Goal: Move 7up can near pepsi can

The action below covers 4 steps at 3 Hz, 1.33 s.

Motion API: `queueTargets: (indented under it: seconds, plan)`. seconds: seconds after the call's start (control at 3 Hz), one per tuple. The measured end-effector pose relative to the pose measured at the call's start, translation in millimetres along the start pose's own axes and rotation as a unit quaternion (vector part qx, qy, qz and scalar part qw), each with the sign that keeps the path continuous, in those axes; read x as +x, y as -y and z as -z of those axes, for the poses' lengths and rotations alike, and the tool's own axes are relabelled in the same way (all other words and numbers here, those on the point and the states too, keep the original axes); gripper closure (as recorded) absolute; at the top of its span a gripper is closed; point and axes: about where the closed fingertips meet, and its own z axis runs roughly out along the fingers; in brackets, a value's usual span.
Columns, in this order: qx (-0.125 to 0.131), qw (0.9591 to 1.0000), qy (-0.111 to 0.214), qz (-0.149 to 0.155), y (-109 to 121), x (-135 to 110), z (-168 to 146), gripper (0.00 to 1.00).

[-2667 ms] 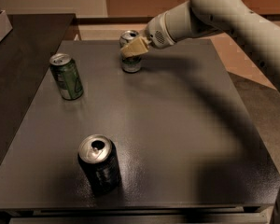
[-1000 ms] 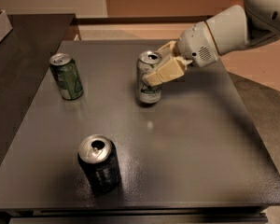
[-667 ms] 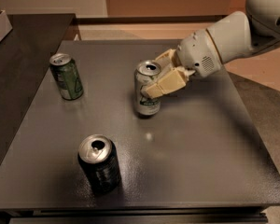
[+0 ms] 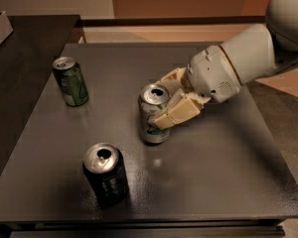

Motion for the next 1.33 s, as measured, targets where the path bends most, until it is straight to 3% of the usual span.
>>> queueTargets:
  seconds: [0.67,1.0,1.33]
  plan:
    - [-0.019,0.9992,-0.017,0.033,-42,-1,-10,1.00]
    - [-0.037,0.9987,-0.019,0.028,-55,4,-17,1.00]
    - [-0.046,0.9984,-0.023,0.022,-64,8,-23,0.83]
